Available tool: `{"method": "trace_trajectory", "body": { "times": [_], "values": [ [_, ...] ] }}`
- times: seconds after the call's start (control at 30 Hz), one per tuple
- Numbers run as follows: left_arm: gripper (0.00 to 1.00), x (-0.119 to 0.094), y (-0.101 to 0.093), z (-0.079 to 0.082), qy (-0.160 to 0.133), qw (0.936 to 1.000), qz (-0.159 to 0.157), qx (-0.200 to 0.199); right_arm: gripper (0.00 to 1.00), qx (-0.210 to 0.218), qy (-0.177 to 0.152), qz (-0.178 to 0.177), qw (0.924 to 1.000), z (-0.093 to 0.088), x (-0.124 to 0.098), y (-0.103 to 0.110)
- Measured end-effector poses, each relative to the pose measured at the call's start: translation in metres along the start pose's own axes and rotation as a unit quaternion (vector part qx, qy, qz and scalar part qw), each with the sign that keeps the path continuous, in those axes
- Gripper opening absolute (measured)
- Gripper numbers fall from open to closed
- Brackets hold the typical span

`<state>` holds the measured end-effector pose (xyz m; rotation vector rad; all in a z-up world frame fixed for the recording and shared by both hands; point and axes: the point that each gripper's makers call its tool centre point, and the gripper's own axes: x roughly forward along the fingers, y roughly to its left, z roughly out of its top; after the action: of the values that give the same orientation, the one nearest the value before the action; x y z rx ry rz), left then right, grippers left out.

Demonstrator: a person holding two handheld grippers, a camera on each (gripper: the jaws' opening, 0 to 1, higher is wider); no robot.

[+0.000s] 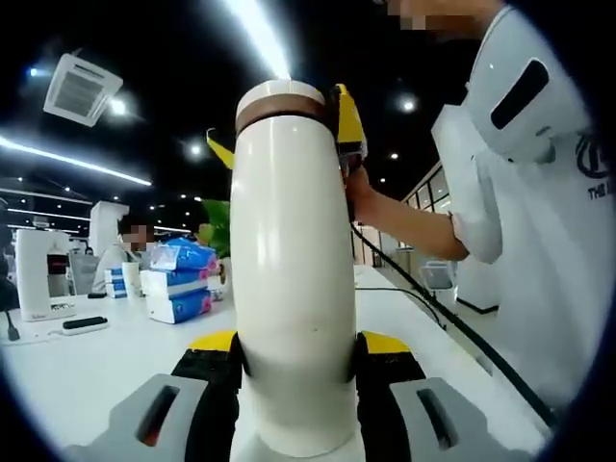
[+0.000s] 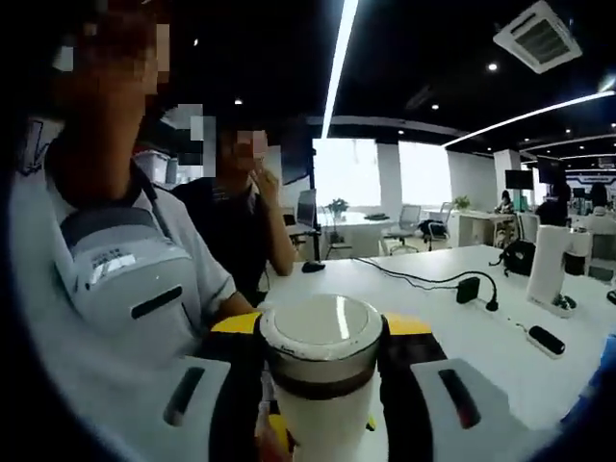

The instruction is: Grasp the water cup twist off the cup lid place the cup lid on the table

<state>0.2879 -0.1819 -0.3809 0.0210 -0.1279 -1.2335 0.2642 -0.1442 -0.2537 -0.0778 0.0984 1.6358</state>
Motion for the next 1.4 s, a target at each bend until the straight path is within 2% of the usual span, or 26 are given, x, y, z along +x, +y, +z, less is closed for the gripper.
{"method": "trace_trajectory", "body": {
  "times": [0.07, 0.2, 0.33, 0.43, 0.53, 0.57, 0.67, 0.7, 0.73, 0.77, 0.87, 0.93, 0.97, 1.1, 1.17, 1.23, 1.3, 1.4],
  "values": [
    [0.48, -0.001, 0.0, 0.0, 0.0, 1.0, -0.001, 0.0, 0.49, -0.009, -0.006, 0.02, 0.9997, 0.001, 0.002, 0.003],
    [0.48, -0.002, 0.0, 0.0, -0.001, 1.0, -0.002, -0.003, 0.49, -0.007, -0.005, 0.024, 0.9997, 0.001, 0.007, 0.006],
    [0.47, -0.001, 0.0, 0.0, 0.0, 1.0, -0.002, -0.005, 0.51, 0.024, 0.0, -0.001, 0.9997, -0.002, 0.005, 0.004],
    [0.47, -0.001, 0.0, 0.0, 0.0, 1.0, -0.002, -0.005, 0.55, 0.031, 0.001, -0.035, 0.9989, -0.004, -0.002, 0.003],
    [0.48, 0.0, 0.0, 0.0, 0.0, 1.0, -0.001, -0.002, 0.64, 0.039, -0.001, -0.113, 0.9928, 0.001, -0.016, 0.0],
    [0.48, 0.0, 0.0, 0.0, 0.0, 1.0, -0.001, -0.003, 0.67, 0.044, -0.007, -0.15, 0.9878, 0.005, -0.022, 0.001],
    [0.48, 0.0, 0.001, 0.0, 0.001, 1.0, -0.001, 0.0, 0.68, 0.05, -0.016, -0.209, 0.9766, 0.012, -0.033, 0.012],
    [0.48, 0.0, 0.0, 0.0, 0.001, 1.0, 0.0, 0.0, 0.68, 0.054, -0.023, -0.24, 0.969, 0.014, -0.038, 0.014],
    [0.48, 0.001, 0.001, 0.0, 0.002, 1.0, 0.0, 0.001, 0.68, 0.052, -0.024, -0.28, 0.9582, 0.013, -0.044, 0.014],
    [0.48, 0.001, 0.0, 0.0, 0.002, 1.0, 0.0, 0.001, 0.67, 0.039, -0.028, -0.311, 0.9491, 0.013, -0.049, 0.015],
    [0.48, 0.001, 0.001, 0.0, 0.003, 1.0, 0.001, 0.002, 0.65, 0.023, -0.033, -0.369, 0.9286, 0.009, -0.051, 0.026],
    [0.48, 0.001, 0.001, 0.0, 0.003, 1.0, 0.001, 0.002, 0.65, 0.022, -0.049, -0.396, 0.9165, 0.008, -0.048, 0.033],
    [0.48, 0.001, 0.001, 0.0, 0.003, 1.0, 0.001, 0.002, 0.66, 0.023, -0.044, -0.402, 0.9144, 0.004, -0.044, 0.036],
    [0.48, 0.001, 0.001, 0.001, 0.003, 1.0, 0.001, 0.001, 0.71, 0.021, -0.05, -0.451, 0.891, -0.001, -0.036, 0.034],
    [0.48, 0.001, 0.001, 0.001, 0.003, 1.0, 0.001, 0.002, 0.71, 0.02, -0.051, -0.465, 0.8838, -0.002, -0.036, 0.03],
    [0.48, 0.001, 0.001, 0.001, 0.004, 1.0, 0.002, 0.001, 0.7, 0.025, -0.057, -0.484, 0.873, -0.002, -0.038, 0.023],
    [0.48, 0.001, 0.001, 0.001, 0.004, 1.0, 0.002, 0.001, 0.68, 0.032, -0.062, -0.49, 0.8691, -0.003, -0.037, 0.018],
    [0.48, 0.001, 0.001, 0.002, 0.004, 1.0, 0.003, 0.002, 0.66, 0.04, -0.061, -0.489, 0.8692, -0.001, -0.03, 0.011]
  ]
}}
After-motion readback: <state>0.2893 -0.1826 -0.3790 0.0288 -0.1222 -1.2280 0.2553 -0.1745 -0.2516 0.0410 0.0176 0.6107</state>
